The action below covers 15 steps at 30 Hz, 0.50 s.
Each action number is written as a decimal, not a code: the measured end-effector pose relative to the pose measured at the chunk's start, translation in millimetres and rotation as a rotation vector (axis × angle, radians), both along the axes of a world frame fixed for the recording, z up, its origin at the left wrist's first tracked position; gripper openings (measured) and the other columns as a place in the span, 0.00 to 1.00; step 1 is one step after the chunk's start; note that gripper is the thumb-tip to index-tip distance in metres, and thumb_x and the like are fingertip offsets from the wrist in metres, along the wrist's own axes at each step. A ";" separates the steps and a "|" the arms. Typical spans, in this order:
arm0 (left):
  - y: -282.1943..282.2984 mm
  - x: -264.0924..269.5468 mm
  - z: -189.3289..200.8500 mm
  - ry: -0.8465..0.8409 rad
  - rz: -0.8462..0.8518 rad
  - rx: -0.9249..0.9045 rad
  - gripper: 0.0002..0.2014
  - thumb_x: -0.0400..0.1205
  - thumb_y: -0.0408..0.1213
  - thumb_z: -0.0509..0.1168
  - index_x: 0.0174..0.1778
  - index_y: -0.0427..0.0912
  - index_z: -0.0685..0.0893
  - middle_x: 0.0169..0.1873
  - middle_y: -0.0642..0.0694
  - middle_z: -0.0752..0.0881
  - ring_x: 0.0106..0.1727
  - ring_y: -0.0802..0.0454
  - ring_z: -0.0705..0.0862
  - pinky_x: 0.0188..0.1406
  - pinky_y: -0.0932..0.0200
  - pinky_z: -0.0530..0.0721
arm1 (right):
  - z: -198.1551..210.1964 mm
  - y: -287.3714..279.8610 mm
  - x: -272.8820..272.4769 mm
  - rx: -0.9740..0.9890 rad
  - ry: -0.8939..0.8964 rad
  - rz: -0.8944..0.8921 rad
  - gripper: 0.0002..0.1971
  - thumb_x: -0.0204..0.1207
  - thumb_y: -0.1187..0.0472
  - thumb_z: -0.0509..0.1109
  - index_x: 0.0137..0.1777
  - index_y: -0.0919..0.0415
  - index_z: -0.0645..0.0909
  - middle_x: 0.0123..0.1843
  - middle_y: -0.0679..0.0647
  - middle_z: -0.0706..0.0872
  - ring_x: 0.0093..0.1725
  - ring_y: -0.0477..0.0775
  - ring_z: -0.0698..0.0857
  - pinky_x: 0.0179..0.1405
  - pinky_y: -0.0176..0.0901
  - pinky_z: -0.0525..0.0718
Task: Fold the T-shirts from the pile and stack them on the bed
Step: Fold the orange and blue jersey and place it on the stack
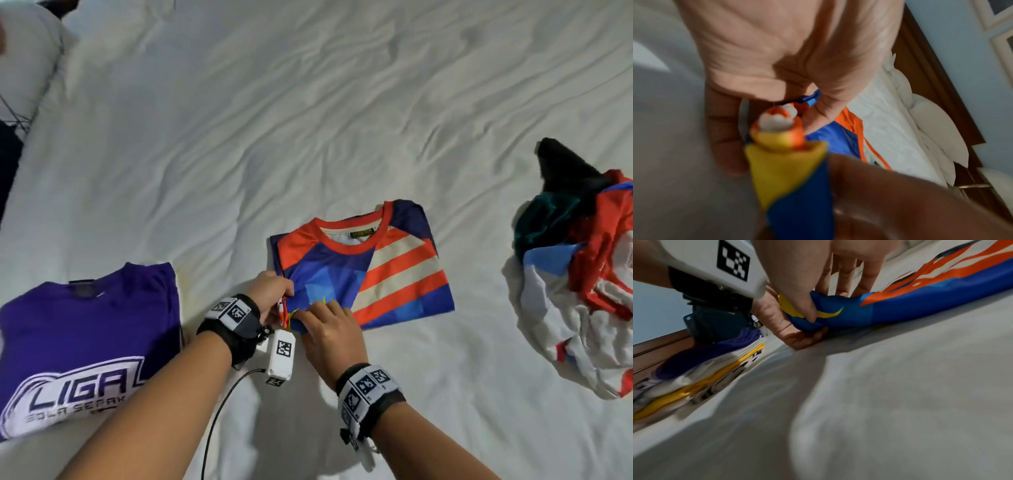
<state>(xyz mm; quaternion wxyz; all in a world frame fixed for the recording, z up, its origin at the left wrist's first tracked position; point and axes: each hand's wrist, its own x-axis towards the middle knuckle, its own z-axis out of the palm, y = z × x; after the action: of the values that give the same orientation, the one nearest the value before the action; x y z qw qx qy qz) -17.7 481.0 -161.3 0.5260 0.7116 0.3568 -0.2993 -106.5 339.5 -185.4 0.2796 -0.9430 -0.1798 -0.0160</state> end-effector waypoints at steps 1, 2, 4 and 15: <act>8.5 -5.1 -3.7 -0.023 0.022 0.054 0.07 0.66 0.28 0.71 0.37 0.33 0.81 0.28 0.35 0.80 0.30 0.42 0.79 0.28 0.58 0.77 | -0.9 9.4 -3.7 0.012 0.021 0.016 0.11 0.70 0.62 0.71 0.51 0.49 0.85 0.43 0.49 0.83 0.41 0.60 0.81 0.35 0.52 0.77; 15.9 -10.1 -6.4 -0.043 0.025 0.118 0.06 0.72 0.30 0.73 0.39 0.34 0.82 0.29 0.38 0.81 0.31 0.43 0.79 0.28 0.57 0.76 | -1.8 18.0 -7.0 0.025 0.047 0.035 0.11 0.70 0.62 0.69 0.51 0.50 0.85 0.43 0.50 0.83 0.40 0.61 0.81 0.35 0.53 0.79; 27.6 -21.0 -11.2 -0.081 0.025 0.192 0.15 0.71 0.42 0.77 0.43 0.36 0.82 0.34 0.41 0.84 0.36 0.44 0.81 0.38 0.50 0.80 | -3.1 29.9 -11.6 0.074 0.127 0.088 0.13 0.70 0.65 0.68 0.52 0.52 0.87 0.43 0.52 0.86 0.41 0.62 0.83 0.37 0.53 0.83; 9.0 -60.5 -14.0 -0.257 -0.189 0.734 0.18 0.79 0.32 0.66 0.66 0.44 0.75 0.60 0.38 0.81 0.63 0.33 0.80 0.59 0.39 0.80 | -7.6 -89.0 38.2 -0.037 0.218 -0.663 0.18 0.77 0.64 0.70 0.67 0.56 0.82 0.72 0.60 0.78 0.69 0.68 0.72 0.68 0.65 0.70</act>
<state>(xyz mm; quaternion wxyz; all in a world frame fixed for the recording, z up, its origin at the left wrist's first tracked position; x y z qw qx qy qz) -78.2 490.0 -175.3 0.2473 0.9136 0.3045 -0.1074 -68.3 250.6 -193.0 0.2594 -0.9512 0.1669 -0.0021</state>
